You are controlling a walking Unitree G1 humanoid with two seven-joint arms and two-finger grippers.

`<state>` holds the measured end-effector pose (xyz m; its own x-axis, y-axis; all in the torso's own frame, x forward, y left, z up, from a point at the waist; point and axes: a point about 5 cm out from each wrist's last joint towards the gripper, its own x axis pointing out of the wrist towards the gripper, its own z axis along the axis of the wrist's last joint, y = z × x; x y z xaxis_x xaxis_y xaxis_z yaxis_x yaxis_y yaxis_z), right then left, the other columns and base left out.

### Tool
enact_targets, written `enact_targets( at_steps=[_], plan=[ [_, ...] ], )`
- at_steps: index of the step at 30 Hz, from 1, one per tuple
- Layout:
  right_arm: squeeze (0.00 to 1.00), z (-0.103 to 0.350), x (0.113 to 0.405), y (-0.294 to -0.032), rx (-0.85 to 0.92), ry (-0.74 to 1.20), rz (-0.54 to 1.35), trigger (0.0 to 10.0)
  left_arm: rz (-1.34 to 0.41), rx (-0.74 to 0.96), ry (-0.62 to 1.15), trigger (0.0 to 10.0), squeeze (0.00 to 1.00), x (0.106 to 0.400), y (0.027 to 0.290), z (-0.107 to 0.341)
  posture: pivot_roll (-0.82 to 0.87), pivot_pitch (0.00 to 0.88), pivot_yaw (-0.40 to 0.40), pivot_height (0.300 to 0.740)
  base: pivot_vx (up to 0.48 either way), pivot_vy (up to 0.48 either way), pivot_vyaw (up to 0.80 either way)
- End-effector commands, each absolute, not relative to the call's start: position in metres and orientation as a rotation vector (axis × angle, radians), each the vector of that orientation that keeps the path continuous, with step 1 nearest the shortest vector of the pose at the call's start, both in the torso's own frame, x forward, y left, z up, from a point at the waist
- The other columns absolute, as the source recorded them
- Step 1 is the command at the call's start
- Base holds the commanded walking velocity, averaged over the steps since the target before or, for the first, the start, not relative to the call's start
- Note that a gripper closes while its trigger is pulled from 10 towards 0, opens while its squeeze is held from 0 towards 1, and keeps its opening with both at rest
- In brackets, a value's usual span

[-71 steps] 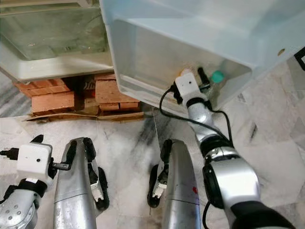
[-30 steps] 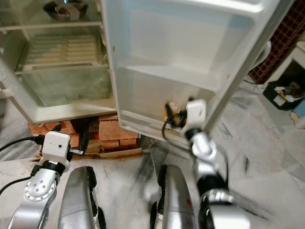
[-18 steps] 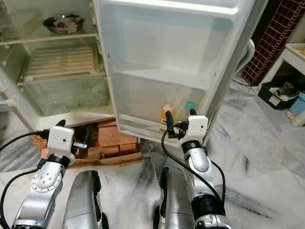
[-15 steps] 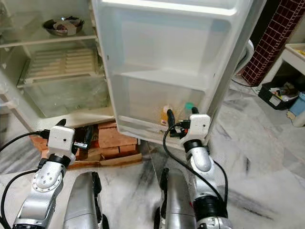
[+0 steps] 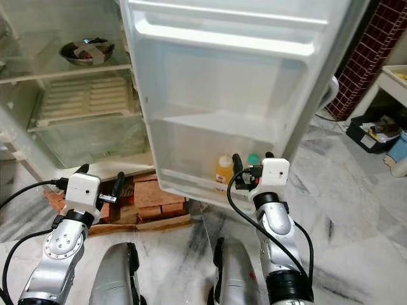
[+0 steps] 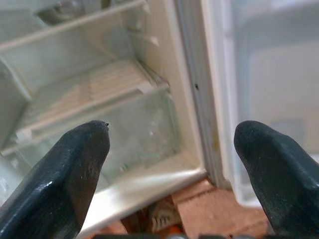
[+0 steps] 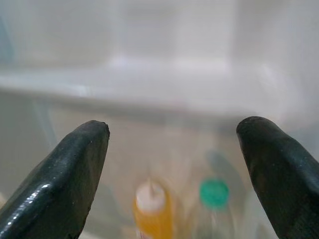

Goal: Restocking fridge

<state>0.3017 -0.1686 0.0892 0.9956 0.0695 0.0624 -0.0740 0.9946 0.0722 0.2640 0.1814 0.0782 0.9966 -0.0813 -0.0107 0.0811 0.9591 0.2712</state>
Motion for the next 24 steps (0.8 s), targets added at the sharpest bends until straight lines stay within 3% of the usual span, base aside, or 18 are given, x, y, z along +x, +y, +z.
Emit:
enact_targets(
  at_steps=[1, 4, 14, 17, 24],
  plan=[
    [0.0, 0.097, 0.305, -0.17, 0.07, -0.08, 0.068, 10.0, -0.074, 0.286, -0.007, 10.0, 0.0, 0.266, 0.183, 0.079, 0.07, 0.0, -0.031, 0.663, 0.0, 0.0, 0.0],
    [0.0, 0.096, 0.305, -0.17, 0.058, -0.07, 0.071, 10.0, -0.047, 0.297, -0.003, 10.0, 0.0, 0.269, 0.183, 0.08, 0.06, 0.0, -0.031, 0.683, 0.0, 0.0, 0.0],
    [0.0, 0.079, 0.297, -0.168, 0.051, 0.025, 0.05, 10.0, -0.042, 0.294, 0.008, 10.0, 0.0, 0.269, 0.18, 0.075, 0.05, 0.0, -0.036, 0.683, 0.0, 0.0, 0.0],
    [0.0, 0.082, 0.295, -0.159, 0.102, 0.001, 0.141, 10.0, -0.056, 0.29, 0.016, 10.0, 0.0, 0.267, 0.176, 0.072, 0.05, 0.0, -0.039, 0.683, 0.0, 0.0, 0.0],
    [0.0, 0.074, 0.291, -0.164, 0.016, 0.051, 0.079, 10.0, -0.057, 0.28, 0.035, 10.0, 0.0, 0.263, 0.173, 0.066, 0.05, 0.0, -0.047, 0.683, 0.0, 0.0, 0.0]
  ],
)
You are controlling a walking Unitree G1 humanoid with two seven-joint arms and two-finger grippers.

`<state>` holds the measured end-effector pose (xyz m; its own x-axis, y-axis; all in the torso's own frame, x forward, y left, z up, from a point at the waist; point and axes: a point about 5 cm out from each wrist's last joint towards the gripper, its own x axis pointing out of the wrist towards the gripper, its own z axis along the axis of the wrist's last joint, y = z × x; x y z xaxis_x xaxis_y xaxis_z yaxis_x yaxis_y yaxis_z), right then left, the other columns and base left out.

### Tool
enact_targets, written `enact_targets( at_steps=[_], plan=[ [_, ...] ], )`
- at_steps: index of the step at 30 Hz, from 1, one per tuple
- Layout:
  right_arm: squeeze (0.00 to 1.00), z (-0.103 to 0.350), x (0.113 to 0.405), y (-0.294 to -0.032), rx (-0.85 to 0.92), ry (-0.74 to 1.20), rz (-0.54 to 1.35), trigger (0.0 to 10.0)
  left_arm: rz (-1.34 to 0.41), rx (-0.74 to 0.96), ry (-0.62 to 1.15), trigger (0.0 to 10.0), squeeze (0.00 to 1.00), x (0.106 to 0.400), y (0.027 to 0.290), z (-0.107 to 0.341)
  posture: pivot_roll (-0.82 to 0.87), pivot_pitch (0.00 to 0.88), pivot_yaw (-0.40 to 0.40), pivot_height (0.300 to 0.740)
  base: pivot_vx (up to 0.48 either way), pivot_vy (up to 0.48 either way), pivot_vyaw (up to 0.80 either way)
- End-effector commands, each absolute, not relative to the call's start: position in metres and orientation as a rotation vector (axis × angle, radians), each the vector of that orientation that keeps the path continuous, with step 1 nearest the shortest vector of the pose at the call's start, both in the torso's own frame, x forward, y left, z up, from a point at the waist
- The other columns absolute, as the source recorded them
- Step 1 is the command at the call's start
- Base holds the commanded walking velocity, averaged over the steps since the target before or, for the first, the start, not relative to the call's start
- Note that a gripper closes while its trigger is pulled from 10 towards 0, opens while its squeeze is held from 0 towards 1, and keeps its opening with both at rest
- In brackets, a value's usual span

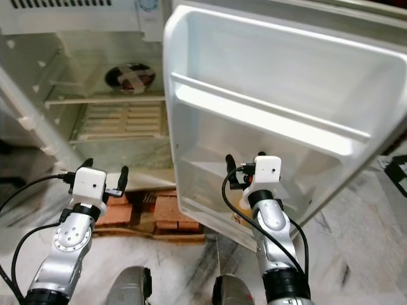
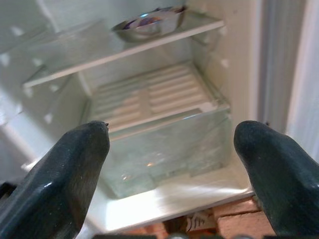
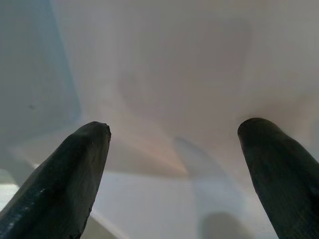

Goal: Restocking fridge

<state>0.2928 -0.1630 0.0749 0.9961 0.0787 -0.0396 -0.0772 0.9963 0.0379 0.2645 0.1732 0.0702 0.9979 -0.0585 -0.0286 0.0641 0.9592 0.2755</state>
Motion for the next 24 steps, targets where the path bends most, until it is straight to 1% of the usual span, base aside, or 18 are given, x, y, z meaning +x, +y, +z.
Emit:
enact_targets(
  at_steps=[1, 3, 7, 15, 24],
  plan=[
    [0.0, 0.0746, 0.291, -0.1625, 0.034, 0.049, 0.094, 10.0, -0.057, 0.28, 0.036, 10.0, 0.0, 0.2624, 0.1735, 0.0662, 0.05, 0.0, -0.047, 0.683, 0.0, 0.0, 0.0],
    [0.0, 0.0796, 0.2905, -0.1608, 0.065, 0.02, 0.129, 10.0, -0.058, 0.281, 0.038, 10.0, 0.0, 0.2628, 0.1734, 0.0656, 0.05, 0.0, -0.048, 0.683, 0.0, 0.0, 0.0],
    [0.0, 0.0812, 0.291, -0.1613, 0.077, 0.013, 0.128, 10.0, -0.061, 0.283, 0.038, 10.0, 0.0, 0.2634, 0.1728, 0.0655, 0.05, 0.0, -0.048, 0.693, 0.0, 0.0, 0.0],
    [0.0, 0.0811, 0.2929, -0.165, 0.072, 0.021, 0.111, 10.0, -0.063, 0.292, 0.04, 10.0, 0.0, 0.2651, 0.1724, 0.0651, 0.05, 0.0, -0.05, 0.738, 0.0, 0.0, 0.0],
    [0.0, 0.0758, 0.2929, -0.1665, 0.095, 0.047, 0.095, 10.0, -0.069, 0.292, 0.041, 10.0, 0.0, 0.2692, 0.1673, 0.0643, 0.05, 0.0, -0.051, 0.74, 0.0, 0.0, 0.0]
  ],
)
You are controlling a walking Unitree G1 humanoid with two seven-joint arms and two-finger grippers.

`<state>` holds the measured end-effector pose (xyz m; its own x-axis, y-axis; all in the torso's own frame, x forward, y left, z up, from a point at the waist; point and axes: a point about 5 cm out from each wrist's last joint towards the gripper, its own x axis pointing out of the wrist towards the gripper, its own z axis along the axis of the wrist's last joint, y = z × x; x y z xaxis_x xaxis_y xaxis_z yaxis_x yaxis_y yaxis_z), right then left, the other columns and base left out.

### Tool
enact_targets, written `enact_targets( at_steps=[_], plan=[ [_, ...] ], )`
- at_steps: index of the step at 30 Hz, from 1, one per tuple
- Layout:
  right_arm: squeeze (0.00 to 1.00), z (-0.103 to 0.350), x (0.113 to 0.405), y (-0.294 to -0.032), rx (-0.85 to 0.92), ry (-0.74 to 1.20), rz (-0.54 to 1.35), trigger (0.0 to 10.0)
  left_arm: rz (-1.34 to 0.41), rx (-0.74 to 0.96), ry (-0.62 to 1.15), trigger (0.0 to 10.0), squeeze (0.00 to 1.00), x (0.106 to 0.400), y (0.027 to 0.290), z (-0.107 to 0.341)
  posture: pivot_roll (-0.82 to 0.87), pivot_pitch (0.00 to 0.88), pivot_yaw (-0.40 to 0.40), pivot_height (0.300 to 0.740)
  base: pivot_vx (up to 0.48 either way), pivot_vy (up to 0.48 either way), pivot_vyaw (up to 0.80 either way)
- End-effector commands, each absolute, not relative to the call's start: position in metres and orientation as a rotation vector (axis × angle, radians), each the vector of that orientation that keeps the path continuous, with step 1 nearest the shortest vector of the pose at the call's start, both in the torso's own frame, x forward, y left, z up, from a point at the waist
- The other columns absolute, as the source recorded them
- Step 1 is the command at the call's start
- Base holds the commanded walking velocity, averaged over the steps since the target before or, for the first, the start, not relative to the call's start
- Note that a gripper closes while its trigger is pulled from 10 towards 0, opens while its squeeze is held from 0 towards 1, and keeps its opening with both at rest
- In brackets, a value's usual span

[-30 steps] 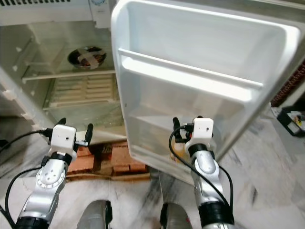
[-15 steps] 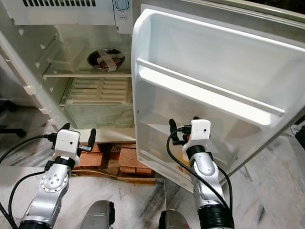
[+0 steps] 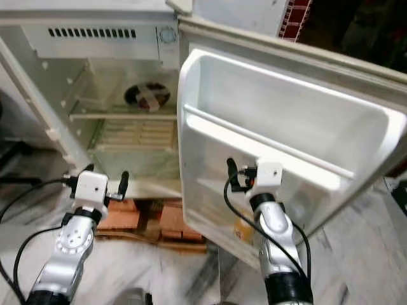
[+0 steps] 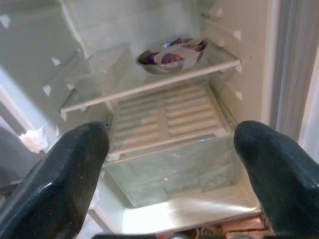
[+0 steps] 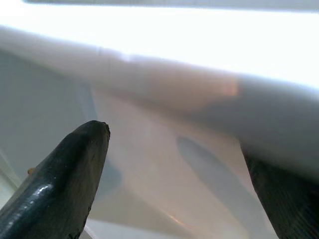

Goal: Restocking fridge

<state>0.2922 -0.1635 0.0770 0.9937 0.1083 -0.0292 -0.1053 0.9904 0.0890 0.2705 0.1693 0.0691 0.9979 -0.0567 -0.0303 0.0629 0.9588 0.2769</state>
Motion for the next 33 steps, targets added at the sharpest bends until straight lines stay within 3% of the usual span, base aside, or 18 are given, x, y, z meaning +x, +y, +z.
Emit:
enact_targets(
  at_steps=[1, 13, 33],
  plan=[
    [0.0, 0.075, 0.2927, -0.1667, 0.093, 0.05, 0.094, 10.0, -0.07, 0.293, 0.042, 10.0, 0.0, 0.2695, 0.1668, 0.0641, 0.05, 0.0, -0.051, 0.74, 0.0, 0.0, 0.0],
    [0.0, 0.0673, 0.2931, -0.165, 0.085, 0.085, 0.088, 10.0, -0.067, 0.309, 0.044, 10.0, 0.0, 0.2735, 0.167, 0.0631, 0.05, 0.0, -0.051, 0.74, 0.0, 0.0, 0.0],
    [0.0, 0.0682, 0.2938, -0.1626, 0.177, 0.068, 0.115, 10.0, -0.076, 0.325, 0.039, 10.0, 0.0, 0.272, 0.1643, 0.0611, 0.04, 0.0, -0.053, 0.74, -0.288, 0.0, 0.0]
  ],
)
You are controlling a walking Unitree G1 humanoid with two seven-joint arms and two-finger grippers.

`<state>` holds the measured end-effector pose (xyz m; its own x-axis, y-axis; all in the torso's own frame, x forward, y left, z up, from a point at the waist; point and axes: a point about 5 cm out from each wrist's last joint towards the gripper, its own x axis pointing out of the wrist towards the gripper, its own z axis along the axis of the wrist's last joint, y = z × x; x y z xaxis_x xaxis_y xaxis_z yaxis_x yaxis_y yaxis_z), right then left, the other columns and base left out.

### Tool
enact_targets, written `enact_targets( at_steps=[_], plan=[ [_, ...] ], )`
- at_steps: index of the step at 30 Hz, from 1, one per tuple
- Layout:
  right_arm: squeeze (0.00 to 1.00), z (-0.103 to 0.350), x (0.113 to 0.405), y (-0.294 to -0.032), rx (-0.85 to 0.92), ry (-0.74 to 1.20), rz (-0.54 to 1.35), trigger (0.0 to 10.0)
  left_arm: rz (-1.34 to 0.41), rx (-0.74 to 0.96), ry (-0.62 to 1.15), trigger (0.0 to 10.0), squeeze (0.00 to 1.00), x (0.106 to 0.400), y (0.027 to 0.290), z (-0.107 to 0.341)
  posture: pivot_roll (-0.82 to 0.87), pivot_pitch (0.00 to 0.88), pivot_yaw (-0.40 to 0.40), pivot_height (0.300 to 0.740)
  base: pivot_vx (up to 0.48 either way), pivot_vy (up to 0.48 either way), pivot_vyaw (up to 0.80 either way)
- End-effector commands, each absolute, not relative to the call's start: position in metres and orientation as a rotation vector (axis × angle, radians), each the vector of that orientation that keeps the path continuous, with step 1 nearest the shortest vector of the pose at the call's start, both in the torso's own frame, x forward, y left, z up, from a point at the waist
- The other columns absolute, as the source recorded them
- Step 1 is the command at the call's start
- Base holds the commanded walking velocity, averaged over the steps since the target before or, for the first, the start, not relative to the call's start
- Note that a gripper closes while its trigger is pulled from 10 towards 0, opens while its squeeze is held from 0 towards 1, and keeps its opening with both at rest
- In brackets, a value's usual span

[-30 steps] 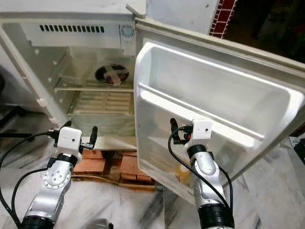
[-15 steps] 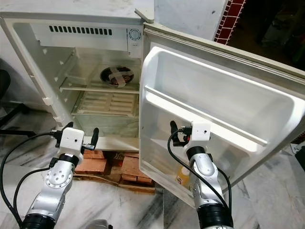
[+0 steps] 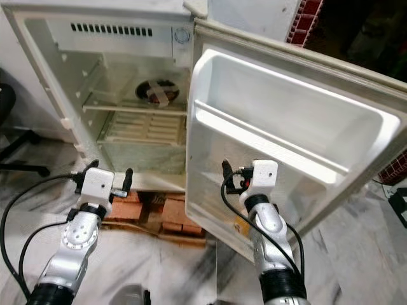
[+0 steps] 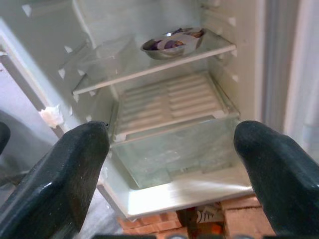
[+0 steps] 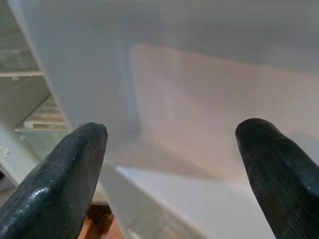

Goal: Restocking fridge

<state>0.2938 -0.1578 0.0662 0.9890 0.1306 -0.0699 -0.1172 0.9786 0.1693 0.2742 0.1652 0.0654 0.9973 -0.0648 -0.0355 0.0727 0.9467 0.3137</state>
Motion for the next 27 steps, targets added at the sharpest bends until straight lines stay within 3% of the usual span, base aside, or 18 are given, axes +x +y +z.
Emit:
enact_targets(
  at_steps=[1, 16, 27],
  plan=[
    [0.0, 0.07, 0.294, -0.164, 0.17, 0.061, 0.114, 10.0, -0.077, 0.325, 0.041, 10.0, 0.0, 0.272, 0.164, 0.061, 0.04, 0.0, -0.053, 0.74, -0.322, 0.0, 0.0],
    [0.0, 0.077, 0.298, -0.162, 0.144, 0.019, 0.125, 10.0, -0.089, 0.347, 0.043, 10.0, 0.0, 0.27, 0.165, 0.06, 0.04, 0.0, -0.043, 0.74, -0.311, 0.0, 0.0],
    [0.0, 0.084, 0.307, -0.167, 0.134, -0.007, 0.089, 10.0, -0.148, 0.336, 0.004, 10.0, 0.0, 0.268, 0.166, 0.065, 0.03, 0.0, -0.039, 0.74, 0.0, 0.0, 0.0]
  ],
)
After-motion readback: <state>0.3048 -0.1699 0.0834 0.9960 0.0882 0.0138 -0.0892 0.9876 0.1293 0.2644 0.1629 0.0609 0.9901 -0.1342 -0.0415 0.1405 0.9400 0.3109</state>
